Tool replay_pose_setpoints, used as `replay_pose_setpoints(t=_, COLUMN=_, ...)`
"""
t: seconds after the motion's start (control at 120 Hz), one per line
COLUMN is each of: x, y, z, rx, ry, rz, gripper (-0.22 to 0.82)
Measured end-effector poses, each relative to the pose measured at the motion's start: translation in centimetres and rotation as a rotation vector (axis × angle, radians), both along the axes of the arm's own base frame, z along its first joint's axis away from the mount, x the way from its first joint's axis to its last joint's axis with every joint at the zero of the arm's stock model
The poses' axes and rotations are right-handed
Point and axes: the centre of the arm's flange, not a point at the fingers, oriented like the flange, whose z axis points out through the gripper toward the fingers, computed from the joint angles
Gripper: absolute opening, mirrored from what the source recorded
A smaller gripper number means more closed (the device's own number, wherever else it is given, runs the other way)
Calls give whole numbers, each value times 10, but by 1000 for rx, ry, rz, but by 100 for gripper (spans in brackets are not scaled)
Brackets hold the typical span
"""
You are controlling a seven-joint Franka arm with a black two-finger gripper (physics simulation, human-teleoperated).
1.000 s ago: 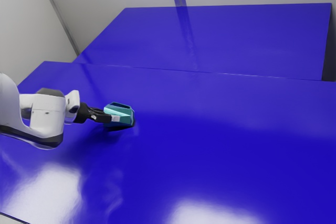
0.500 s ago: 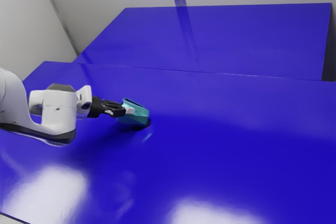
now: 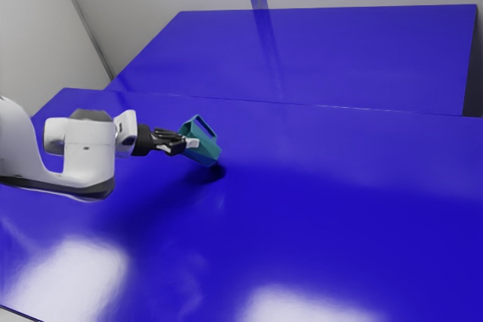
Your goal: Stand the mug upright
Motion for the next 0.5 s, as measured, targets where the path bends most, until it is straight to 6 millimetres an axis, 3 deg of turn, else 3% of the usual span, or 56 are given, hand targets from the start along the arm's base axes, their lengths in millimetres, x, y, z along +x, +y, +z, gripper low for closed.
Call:
replay_pose_setpoints(t=0.142, x=16, y=-25, z=28, rx=201, ry=4, rz=-130, gripper=-16)
replay_pose_setpoints(t=0.358, x=25, y=-80, z=39, rx=548, ry=167, rz=-416, gripper=-18)
replay_pose_setpoints(t=0.5, x=20, y=-117, z=41, rx=647, ry=289, rz=-454, gripper=-18)
